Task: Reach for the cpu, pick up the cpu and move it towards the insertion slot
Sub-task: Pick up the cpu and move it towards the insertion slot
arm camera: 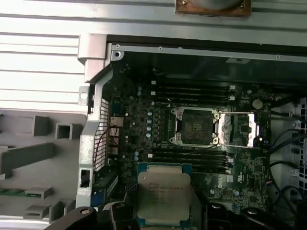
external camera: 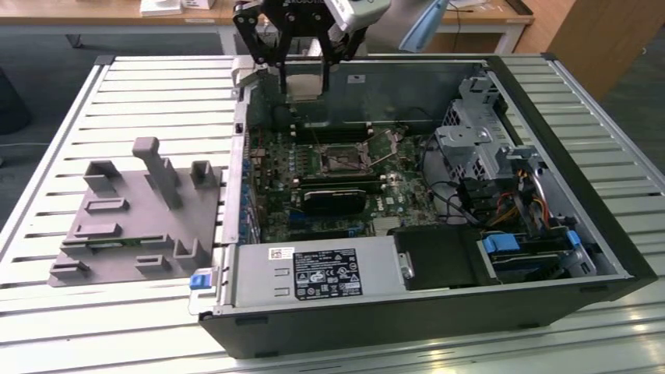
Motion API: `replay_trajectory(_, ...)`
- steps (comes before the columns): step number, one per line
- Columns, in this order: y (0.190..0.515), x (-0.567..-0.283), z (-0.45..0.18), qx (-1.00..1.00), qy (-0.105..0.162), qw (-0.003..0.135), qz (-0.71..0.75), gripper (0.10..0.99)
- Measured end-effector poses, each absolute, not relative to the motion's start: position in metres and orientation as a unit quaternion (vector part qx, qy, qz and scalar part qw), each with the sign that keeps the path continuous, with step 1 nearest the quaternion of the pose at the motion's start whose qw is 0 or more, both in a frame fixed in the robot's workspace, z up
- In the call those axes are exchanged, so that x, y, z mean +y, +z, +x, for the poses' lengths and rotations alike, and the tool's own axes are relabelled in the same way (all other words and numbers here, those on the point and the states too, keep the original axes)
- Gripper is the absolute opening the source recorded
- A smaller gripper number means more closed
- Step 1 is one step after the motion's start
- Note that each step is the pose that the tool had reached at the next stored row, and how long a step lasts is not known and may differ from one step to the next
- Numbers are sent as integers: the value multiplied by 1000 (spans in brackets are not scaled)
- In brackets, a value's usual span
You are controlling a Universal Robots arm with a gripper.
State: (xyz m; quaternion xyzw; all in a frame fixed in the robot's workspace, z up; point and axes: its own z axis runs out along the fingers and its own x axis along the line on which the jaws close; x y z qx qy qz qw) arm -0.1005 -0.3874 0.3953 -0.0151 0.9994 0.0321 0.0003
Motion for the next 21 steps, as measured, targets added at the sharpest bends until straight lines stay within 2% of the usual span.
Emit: replay_trajectory(21,393,-363,-57,999,32,0,-15,529)
